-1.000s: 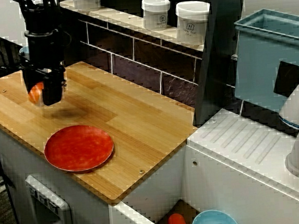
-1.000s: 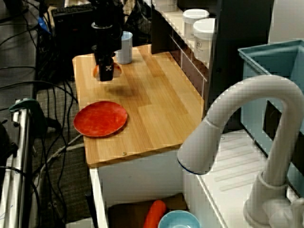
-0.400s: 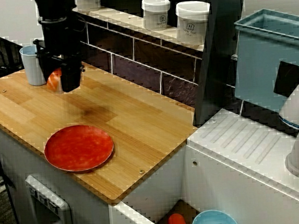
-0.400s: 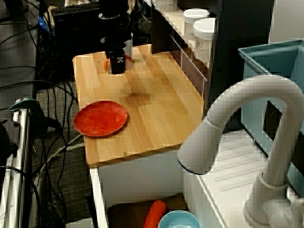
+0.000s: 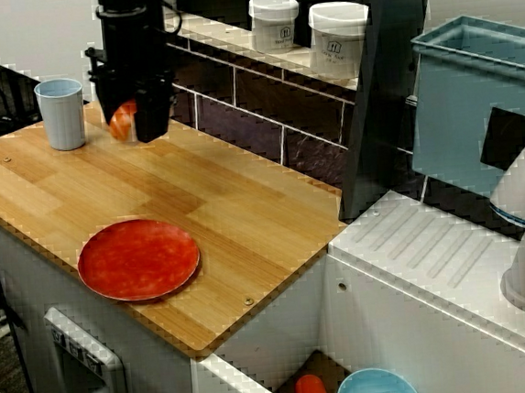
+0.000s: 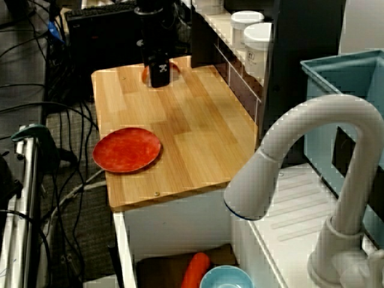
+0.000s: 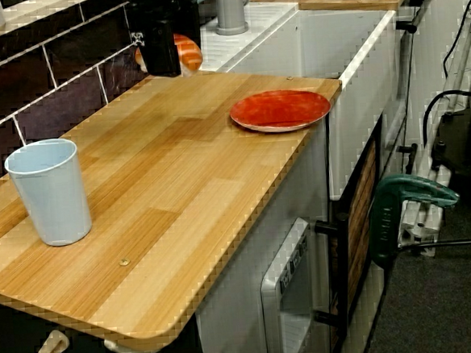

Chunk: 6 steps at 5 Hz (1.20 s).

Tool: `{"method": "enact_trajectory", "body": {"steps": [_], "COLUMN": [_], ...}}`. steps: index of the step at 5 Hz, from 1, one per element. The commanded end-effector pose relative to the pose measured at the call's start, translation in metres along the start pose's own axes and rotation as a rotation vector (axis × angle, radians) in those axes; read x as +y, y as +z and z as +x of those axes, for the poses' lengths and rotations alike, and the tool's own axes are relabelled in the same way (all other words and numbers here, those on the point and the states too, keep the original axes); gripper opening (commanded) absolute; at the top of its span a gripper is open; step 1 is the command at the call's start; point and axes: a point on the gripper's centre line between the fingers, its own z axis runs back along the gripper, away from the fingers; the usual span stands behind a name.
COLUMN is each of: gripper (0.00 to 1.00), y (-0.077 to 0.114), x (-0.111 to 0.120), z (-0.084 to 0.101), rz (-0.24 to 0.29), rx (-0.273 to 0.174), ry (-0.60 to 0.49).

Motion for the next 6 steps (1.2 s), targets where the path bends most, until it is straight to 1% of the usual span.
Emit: {"method": "enact_trajectory", "body": {"steps": [1, 2, 3, 5, 6], "gripper": [0.0, 0.0, 0.0, 0.0, 0.0], "y": [0.044, 0.05, 0.056, 0.073, 0.083], "x": [-0.011, -0.018, -0.027, -0.044, -0.047], "z": [0.014, 0.017, 0.015, 0.011, 0.011], "rz": [-0.022, -0.041, -0.043, -0.049, -0.054], "rx": [-0.071, -0.055, -0.058, -0.04, -0.023], "ry": [-0.017, -0.035, -0.056, -0.094, -0.103]}}
